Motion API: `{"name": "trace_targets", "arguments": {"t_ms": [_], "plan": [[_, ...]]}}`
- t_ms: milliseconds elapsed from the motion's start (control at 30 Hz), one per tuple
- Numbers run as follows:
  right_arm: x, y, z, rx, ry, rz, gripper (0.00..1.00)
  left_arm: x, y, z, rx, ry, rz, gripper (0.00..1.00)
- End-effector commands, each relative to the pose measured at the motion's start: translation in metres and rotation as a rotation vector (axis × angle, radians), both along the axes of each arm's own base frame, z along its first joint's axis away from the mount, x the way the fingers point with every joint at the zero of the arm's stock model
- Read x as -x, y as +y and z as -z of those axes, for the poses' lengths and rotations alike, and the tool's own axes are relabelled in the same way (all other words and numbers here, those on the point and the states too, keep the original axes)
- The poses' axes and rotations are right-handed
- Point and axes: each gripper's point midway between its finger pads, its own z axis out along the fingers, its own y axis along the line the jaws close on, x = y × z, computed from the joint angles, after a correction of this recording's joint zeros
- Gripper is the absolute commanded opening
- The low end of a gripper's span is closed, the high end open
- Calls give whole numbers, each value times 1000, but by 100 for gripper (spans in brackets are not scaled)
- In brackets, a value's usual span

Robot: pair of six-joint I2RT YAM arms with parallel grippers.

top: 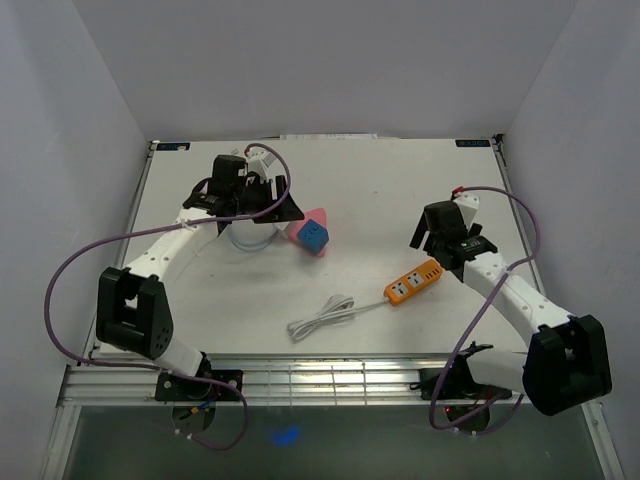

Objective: Insert the plug

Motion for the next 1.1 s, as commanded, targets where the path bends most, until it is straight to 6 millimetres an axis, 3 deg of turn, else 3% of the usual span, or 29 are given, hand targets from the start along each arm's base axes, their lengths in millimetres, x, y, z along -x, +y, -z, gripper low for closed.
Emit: {"name": "trace_targets", "arguments": {"t_ms": [0,167,367,600,867,1033,1067], "plan": [[-20,-21,-8,40,23,25,90,-1,0,-42,43,-171,2,76],[-35,-44,13,27,109,106,90,1,2,-48,47,-193,-8,77],[-42,-53,41,-116,169,267,91,3,1,-45,52,-179,0,77],[-62,-51,49,-166,164,328,92,2,1,-40,47,-169,-2,77],[-87,-49,54,-130,151,253,96,3,1,-42,54,-176,1,77],[-91,-52,62,-130,164,263,100,4,-2,-39,64,-163,11,77],[-92,-52,63,-133,162,266,95,4,-2,-39,64,-163,10,77]]}}
